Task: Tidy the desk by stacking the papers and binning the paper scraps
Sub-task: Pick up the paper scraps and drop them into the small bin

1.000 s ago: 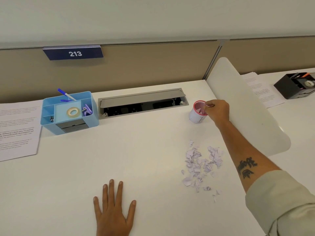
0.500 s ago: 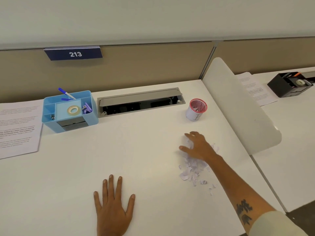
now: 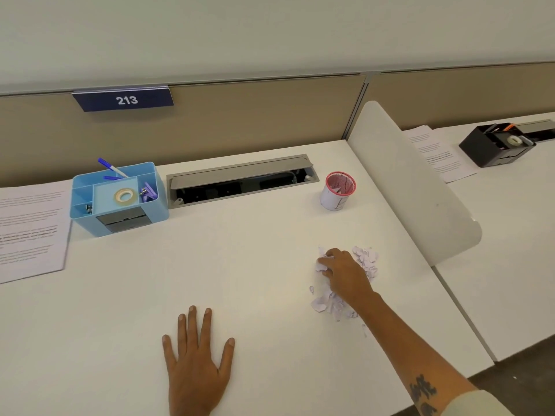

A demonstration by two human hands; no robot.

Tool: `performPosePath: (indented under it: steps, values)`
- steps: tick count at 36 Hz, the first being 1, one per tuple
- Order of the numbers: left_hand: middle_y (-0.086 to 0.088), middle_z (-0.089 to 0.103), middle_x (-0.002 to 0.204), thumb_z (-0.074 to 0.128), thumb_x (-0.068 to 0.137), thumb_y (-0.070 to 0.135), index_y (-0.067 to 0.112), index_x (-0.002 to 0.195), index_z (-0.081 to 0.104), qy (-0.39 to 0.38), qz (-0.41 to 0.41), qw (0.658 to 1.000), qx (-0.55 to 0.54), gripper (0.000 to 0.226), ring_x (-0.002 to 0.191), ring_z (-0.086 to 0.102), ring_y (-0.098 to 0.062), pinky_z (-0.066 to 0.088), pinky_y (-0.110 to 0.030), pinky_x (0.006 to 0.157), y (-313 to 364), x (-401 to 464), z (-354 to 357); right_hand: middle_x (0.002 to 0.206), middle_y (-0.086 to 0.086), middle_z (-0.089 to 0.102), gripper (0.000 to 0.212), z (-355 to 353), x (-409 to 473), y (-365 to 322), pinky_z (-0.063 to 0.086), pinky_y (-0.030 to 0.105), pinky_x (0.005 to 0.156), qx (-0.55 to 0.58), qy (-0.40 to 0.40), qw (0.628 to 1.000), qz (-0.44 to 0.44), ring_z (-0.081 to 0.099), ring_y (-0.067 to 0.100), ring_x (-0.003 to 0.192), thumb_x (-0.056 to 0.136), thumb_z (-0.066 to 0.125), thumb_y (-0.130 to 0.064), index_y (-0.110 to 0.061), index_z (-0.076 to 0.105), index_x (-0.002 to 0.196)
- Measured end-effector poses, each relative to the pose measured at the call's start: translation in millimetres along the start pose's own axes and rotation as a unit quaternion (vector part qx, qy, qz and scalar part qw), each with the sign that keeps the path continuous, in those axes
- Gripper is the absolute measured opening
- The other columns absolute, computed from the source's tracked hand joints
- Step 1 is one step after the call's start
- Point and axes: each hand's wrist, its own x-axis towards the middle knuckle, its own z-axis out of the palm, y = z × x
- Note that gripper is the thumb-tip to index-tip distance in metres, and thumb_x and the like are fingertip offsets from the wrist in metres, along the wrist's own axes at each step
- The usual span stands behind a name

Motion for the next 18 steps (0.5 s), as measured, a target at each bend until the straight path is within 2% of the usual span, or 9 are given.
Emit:
performPosePath:
  steps: [3, 7, 13, 15, 18]
  values:
    - [0.001, 0.006, 0.179, 0.031, 0.096, 0.071, 0.028, 0.169, 0.023, -0.002, -0.001, 1.000, 0.002, 0.085, 0.166, 0.007, -0.023, 0.010, -0.062, 0.130, 0.4, 0.8, -0.3, 0.103, 0.002, 0.064, 0.015, 7.8, 0.8, 4.7, 0.056, 0.039, 0.056, 0.011, 0.019, 1.000, -0.007, 0.061, 0.026, 0.091, 0.094, 0.069, -0.004, -0.018, 0.075, 0.096]
    - [0.001, 0.005, 0.179, 0.031, 0.096, 0.071, 0.029, 0.169, 0.022, -0.005, -0.002, 1.000, 0.003, 0.085, 0.166, 0.006, -0.023, 0.010, -0.062, 0.130, 0.8, 1.1, -0.5, 0.092, 0.005, 0.063, 0.017, 13.0, 2.8, 7.2, 0.057, 0.042, 0.057, 0.026, 0.031, 0.999, -0.014, 0.061, 0.027, 0.084, 0.089, 0.072, 0.004, -0.011, 0.079, 0.093]
    - [0.002, 0.006, 0.179, 0.033, 0.095, 0.070, 0.029, 0.169, 0.022, -0.007, -0.003, 1.000, 0.001, 0.085, 0.166, 0.007, -0.023, 0.010, -0.062, 0.130, 0.2, 1.5, 0.2, 0.080, 0.005, 0.065, 0.029, 7.9, 9.3, 6.5, 0.054, 0.033, 0.058, 0.051, 0.034, 0.998, -0.027, 0.065, 0.026, 0.075, 0.077, 0.073, 0.018, -0.010, 0.080, 0.078]
    - [0.002, 0.007, 0.179, 0.034, 0.095, 0.070, 0.029, 0.169, 0.023, -0.007, -0.004, 1.000, -0.002, 0.085, 0.166, 0.007, -0.023, 0.009, -0.062, 0.130, 0.3, 2.0, 0.6, 0.081, 0.009, 0.069, 0.024, 3.4, 14.2, 6.7, 0.054, 0.034, 0.062, 0.067, 0.037, 0.997, -0.006, 0.068, 0.030, 0.076, 0.082, 0.072, 0.016, -0.006, 0.083, 0.083]
    - [0.002, 0.007, 0.179, 0.034, 0.095, 0.071, 0.028, 0.168, 0.024, -0.010, -0.006, 1.000, -0.004, 0.085, 0.166, 0.008, -0.023, 0.010, -0.062, 0.130, 0.3, 2.4, 1.1, 0.091, 0.017, 0.075, 0.022, -7.6, 23.6, 8.5, 0.058, 0.037, 0.075, 0.097, 0.035, 0.994, 0.045, 0.072, 0.035, 0.084, 0.087, 0.069, 0.013, 0.001, 0.083, 0.099]
